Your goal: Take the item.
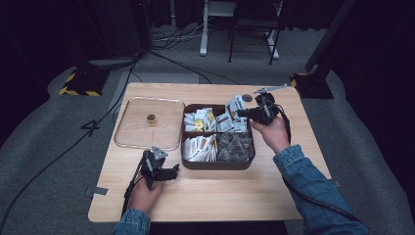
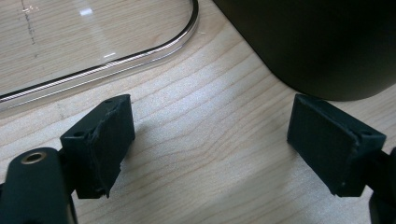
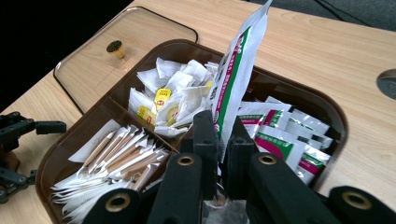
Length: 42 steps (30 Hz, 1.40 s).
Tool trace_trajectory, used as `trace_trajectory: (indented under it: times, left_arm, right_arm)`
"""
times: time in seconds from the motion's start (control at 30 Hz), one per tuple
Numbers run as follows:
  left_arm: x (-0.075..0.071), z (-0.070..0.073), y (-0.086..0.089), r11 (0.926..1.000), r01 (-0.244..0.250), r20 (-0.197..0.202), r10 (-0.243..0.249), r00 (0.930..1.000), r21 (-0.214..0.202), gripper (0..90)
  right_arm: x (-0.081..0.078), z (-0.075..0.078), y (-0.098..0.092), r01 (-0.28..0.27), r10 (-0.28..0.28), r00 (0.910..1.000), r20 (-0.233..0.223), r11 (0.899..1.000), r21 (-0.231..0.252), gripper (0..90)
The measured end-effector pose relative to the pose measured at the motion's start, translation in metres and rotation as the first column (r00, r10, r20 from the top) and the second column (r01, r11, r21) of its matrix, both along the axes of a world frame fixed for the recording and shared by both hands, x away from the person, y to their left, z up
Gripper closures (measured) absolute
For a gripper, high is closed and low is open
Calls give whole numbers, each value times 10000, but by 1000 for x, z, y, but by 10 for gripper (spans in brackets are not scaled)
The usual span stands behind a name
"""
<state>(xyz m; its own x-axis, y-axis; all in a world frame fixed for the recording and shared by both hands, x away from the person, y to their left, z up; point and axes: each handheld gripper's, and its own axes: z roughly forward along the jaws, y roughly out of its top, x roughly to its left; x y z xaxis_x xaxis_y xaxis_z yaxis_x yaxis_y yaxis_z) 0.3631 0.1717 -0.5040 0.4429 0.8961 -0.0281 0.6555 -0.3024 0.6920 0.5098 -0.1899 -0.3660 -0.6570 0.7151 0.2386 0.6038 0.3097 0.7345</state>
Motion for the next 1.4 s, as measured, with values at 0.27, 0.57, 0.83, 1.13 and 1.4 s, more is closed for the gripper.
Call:
trace_trajectory:
  times: [0.27,0.57,0.83,1.13,1.4]
  left_arm:
    - [0,0,0,10000,-5,11,5,10000,-2,154]
    - [0,0,0,10000,-7,12,7,10000,-6,154]
    - [0,0,0,10000,-11,3,11,10000,-6,154]
    - [0,0,0,10000,-9,2,9,10000,-6,154]
    - [0,0,0,10000,-4,12,4,10000,-2,154]
  right_arm:
    - [-7,9,-28,291,-293,9995,98,9995,129,862]
    - [-15,14,-65,833,-833,9962,266,9965,-6,862]
    - [-18,13,-98,1437,-1432,9893,270,9894,-192,862]
    - [-16,2,-125,1979,-1979,9802,50,9793,-414,862]
    - [-10,-17,-139,2256,-2276,9735,-231,9717,-698,862]
